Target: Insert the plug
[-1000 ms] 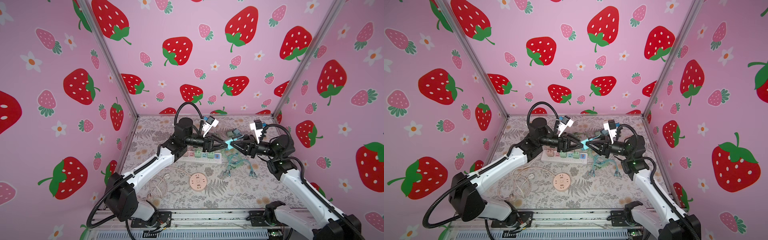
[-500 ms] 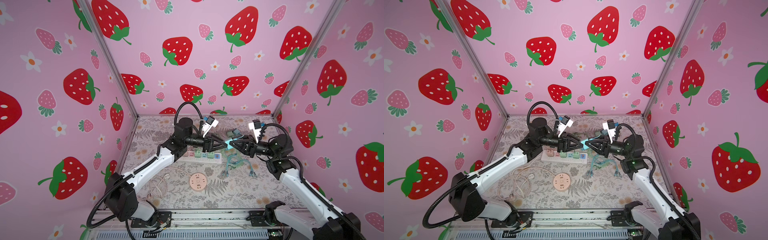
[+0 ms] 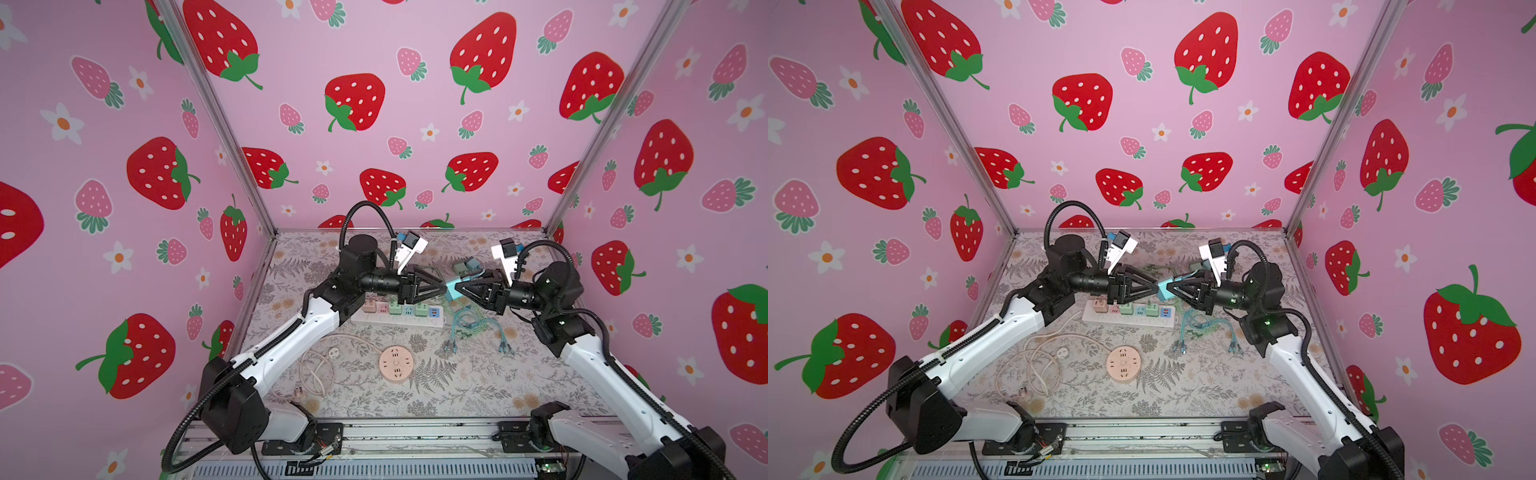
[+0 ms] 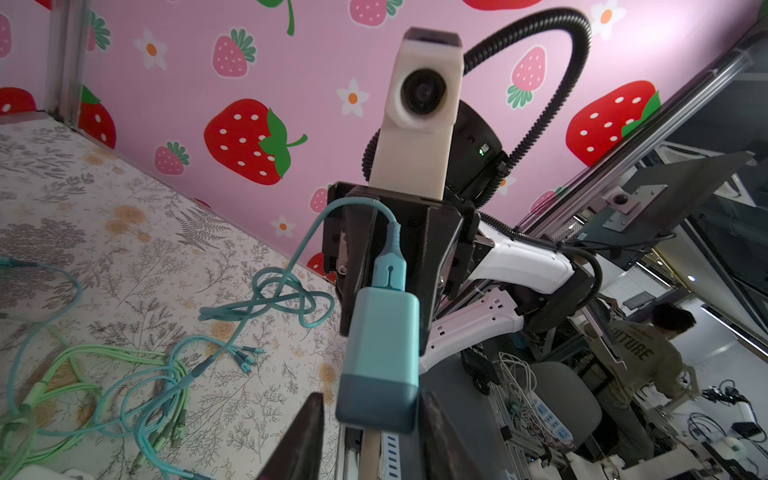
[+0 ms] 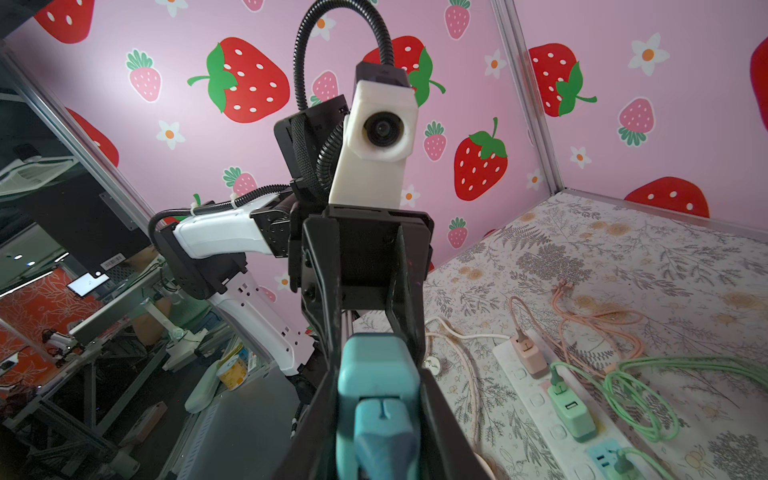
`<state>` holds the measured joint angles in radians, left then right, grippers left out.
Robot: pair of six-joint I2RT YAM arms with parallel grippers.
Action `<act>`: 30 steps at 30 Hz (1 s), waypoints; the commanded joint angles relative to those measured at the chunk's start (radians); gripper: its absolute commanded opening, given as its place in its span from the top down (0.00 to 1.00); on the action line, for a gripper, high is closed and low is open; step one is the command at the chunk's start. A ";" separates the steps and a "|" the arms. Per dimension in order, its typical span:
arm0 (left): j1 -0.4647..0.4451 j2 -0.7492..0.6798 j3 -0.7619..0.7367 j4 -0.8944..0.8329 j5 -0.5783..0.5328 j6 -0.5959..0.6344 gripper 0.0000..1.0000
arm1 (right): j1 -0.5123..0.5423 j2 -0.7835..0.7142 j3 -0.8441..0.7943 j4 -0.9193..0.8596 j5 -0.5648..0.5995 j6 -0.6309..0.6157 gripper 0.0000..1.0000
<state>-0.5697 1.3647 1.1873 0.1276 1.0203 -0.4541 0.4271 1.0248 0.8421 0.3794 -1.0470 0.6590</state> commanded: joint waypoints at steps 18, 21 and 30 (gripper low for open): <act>0.088 -0.450 -0.434 -0.415 -0.613 0.044 0.49 | 0.077 0.139 0.304 -0.489 0.167 -0.443 0.96; 0.107 -0.515 -0.491 -0.466 -0.733 -0.002 0.49 | 0.133 0.190 0.369 -0.514 0.203 -0.457 0.97; 0.156 -0.628 -0.554 -0.593 -0.964 -0.079 0.47 | 0.393 0.416 0.681 -0.671 0.423 -0.536 0.97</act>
<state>-0.4282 0.7509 0.6487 -0.4007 0.1665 -0.4873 0.7452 1.3903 1.4311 -0.2291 -0.7238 0.1856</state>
